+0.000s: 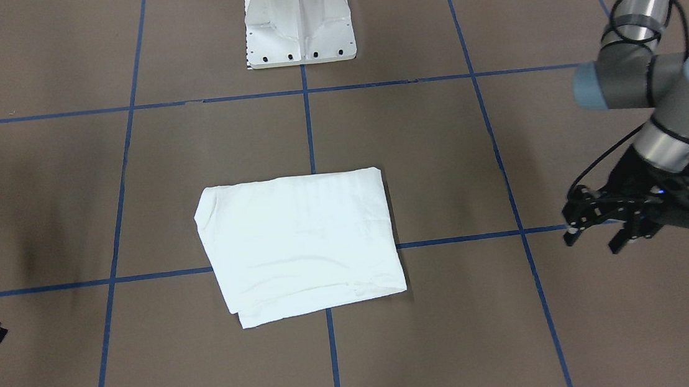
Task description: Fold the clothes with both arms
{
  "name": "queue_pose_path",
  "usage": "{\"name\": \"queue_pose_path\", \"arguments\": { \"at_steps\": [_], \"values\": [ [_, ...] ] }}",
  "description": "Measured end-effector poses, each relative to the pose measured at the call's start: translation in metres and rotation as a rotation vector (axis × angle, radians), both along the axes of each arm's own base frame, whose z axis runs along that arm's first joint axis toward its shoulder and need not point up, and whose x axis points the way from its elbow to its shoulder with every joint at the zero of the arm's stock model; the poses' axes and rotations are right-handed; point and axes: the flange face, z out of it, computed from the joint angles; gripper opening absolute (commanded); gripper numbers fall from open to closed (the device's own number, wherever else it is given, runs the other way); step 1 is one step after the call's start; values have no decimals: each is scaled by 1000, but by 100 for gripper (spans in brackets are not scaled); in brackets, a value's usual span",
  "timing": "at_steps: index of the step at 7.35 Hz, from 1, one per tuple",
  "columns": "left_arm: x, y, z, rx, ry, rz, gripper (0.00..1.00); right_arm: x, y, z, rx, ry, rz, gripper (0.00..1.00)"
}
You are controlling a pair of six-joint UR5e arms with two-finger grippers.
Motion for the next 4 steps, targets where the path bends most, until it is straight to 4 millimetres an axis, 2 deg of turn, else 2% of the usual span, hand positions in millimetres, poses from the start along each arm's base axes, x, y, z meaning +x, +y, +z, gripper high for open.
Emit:
{"name": "queue_pose_path", "arguments": {
  "at_steps": [2, 3, 4],
  "values": [
    [-101, 12, 65, 87, -120, 75, 99, 94, 26, 65, 63, 34, -126, 100],
    [-148, 20, 90, 109, -172, 107, 99, 136, 41, 87, 75, 27, -179, 100],
    [-191, 30, 112, 113, -212, 123, 99, 170, 53, 102, 81, 18, -208, 100]
  ]
}}
